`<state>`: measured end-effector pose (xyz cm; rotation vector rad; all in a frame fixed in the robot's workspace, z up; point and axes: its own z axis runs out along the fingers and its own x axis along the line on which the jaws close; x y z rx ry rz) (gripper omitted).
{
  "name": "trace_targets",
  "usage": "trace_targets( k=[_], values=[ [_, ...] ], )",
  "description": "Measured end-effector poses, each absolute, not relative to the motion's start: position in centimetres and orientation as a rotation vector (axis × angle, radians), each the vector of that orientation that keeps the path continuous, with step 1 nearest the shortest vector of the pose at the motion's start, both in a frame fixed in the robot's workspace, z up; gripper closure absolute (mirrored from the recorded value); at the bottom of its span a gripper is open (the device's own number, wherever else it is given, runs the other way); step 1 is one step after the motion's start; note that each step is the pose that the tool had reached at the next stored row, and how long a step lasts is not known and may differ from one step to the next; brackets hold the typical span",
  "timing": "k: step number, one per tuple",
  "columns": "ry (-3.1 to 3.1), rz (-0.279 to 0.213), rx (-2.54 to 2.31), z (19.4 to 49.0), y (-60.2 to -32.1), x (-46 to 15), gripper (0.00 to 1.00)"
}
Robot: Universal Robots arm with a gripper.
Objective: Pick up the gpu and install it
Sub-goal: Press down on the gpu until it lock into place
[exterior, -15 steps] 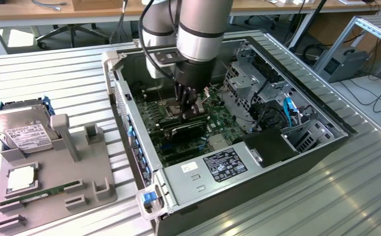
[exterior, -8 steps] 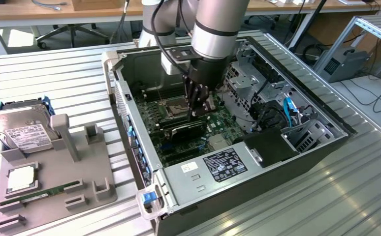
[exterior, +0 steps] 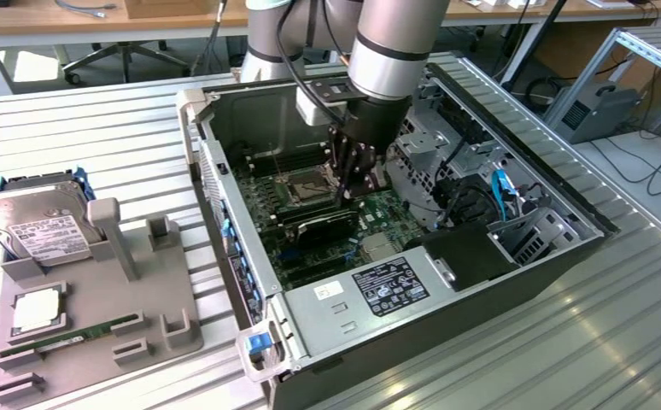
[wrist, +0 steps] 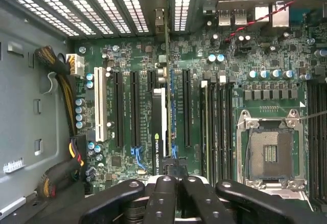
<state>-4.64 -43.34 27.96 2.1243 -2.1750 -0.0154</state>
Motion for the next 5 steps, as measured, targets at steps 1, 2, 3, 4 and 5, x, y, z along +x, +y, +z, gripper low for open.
trace_targets(
  k=[1,2,3,4,5],
  values=[
    [-2.175,-0.015,2.124,27.96,-43.34,-4.63,0.89],
    [-2.175,-0.015,2.124,27.96,-43.33,-4.63,0.89],
    [-2.175,-0.015,2.124,27.96,-43.33,-4.63,0.89],
    [-2.175,-0.015,2.124,27.96,-43.33,-4.63,0.89],
    [-2.175,-0.015,2.124,27.97,-43.33,-4.63,0.89]
  ],
)
